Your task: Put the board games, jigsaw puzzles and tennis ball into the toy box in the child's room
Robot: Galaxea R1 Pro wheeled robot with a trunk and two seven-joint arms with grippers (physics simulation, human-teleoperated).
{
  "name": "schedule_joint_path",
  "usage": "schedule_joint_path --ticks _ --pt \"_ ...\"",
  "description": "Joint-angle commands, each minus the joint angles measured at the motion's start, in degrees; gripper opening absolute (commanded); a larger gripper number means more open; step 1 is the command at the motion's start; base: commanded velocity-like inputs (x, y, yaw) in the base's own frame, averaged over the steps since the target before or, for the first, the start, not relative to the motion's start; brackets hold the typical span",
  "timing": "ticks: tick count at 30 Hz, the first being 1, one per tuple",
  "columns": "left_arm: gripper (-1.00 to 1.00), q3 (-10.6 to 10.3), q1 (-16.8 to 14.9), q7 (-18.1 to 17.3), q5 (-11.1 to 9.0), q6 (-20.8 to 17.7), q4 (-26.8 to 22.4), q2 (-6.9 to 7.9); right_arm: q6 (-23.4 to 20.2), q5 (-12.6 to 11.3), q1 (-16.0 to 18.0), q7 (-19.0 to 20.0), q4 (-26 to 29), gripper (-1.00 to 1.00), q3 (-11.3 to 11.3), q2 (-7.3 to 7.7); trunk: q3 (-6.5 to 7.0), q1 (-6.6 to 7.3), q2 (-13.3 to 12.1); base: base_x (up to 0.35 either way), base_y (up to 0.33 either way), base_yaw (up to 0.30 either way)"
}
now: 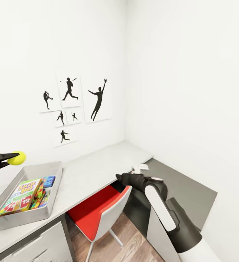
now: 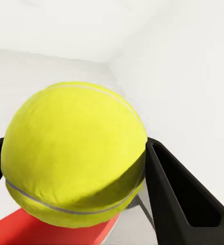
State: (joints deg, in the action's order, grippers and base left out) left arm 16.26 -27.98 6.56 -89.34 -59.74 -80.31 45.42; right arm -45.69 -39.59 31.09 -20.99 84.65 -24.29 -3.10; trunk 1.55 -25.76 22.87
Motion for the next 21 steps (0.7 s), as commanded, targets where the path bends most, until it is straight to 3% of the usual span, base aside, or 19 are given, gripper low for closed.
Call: schedule_joint_path --ticks 1,7,11,15,21 --pt "-1.0 -0.1 -0.1 0.7 -0.6 -0.2 0.0 -0.08 -0.1 -0.6 0.0 -0.6 0.3 1.0 0.0 -0.01 -0.03 -0.02 0.0 0.0 0.0 0.287" --pt "-1.0 -1.5 -0.1 1.9 -0.7 -0.1 0.1 -0.46 -1.9 -0.8 0.1 -0.5 2.7 1.0 1.6 -0.33 -0.03 -0.02 0.0 0.0 0.0 0.287" --pt "-1.0 -1.7 -0.1 2.0 -0.8 -0.1 0.1 -0.48 -7.6 -0.9 1.1 -0.4 4.1 1.0 8.0 -1.32 -0.06 -0.02 0.0 0.0 0.0 0.206" --pt "-1.0 -1.8 -0.1 2.0 -1.1 0.0 0.0 -0.5 -10.2 -1.1 2.4 -0.4 4.7 1.0 14.5 -1.82 -0.07 -0.02 0.0 0.0 0.0 0.044" --pt "-1.0 -1.8 -0.1 2.0 -1.2 0.0 0.0 -0.47 -10.3 -1.1 2.1 -0.4 4.8 1.0 15.2 -1.91 -0.07 -0.02 0.0 0.0 0.0 0.003"
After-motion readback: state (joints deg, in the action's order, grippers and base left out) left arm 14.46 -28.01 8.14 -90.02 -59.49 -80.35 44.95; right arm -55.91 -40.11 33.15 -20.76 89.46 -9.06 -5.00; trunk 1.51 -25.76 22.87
